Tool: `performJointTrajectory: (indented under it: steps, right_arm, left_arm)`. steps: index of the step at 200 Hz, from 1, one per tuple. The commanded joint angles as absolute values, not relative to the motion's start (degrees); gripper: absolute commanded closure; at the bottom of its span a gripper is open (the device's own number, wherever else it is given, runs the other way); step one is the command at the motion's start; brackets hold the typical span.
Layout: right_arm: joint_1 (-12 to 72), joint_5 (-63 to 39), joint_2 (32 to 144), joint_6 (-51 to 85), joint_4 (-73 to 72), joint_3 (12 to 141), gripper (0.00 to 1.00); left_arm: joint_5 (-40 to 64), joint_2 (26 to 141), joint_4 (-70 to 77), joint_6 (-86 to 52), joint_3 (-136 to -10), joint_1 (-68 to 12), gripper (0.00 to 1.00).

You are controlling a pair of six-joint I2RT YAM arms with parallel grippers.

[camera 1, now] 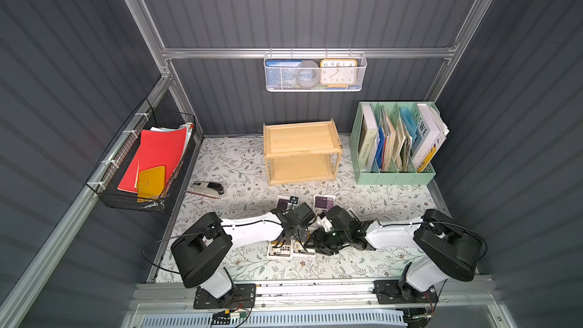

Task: Place the bagged coffee beans on the shelf by color
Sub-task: Pick up the bagged coffee beans at the center of the board, then place the bagged coffee beans on the shelf.

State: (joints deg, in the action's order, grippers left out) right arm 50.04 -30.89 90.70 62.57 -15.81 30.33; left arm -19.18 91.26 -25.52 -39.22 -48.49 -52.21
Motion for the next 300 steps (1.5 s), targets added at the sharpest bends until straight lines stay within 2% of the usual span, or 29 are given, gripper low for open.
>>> performJointTrajectory:
  steps: [1, 15, 40, 99, 144, 192, 256, 300]
  right_arm:
    - [50.27, -29.42, 91.06, 63.02, -12.71, 29.27, 0.72]
    - [50.27, -29.33, 89.59, 62.94, -11.67, 28.97, 0.84]
    - [50.27, -28.54, 86.16, 62.31, -8.31, 28.91, 0.96]
    - [49.84, -25.32, 75.49, 60.50, 2.30, 30.56, 0.99]
    - [46.91, -23.91, 66.95, 56.64, 12.58, 35.43, 0.99]
    - [41.40, -24.19, 63.75, 51.05, 19.37, 43.60, 0.99]
    - [35.92, -25.99, 69.07, 45.70, 20.05, 57.66, 0.99]
    - [33.52, -27.47, 80.25, 42.44, 20.35, 71.42, 0.98]
  left_arm:
    - [-18.37, 90.24, -26.37, -40.70, -48.49, -52.47, 0.00]
    - [-18.32, 89.45, -26.42, -41.17, -49.44, -52.47, 0.00]
    - [-17.98, 88.22, -27.31, -42.54, -51.97, -52.47, 0.00]
    - [-22.38, 85.86, -31.61, -45.76, -60.56, -51.33, 0.00]
    - [-20.73, 82.08, -31.38, -43.37, -65.75, -42.85, 0.00]
    - [-22.15, 80.90, -31.91, -37.37, -73.07, -35.75, 0.00]
    - [-19.51, 81.95, -30.24, -30.89, -84.75, -23.98, 0.00]
    - [-13.12, 84.56, -27.24, -29.73, -88.69, -13.82, 0.00]
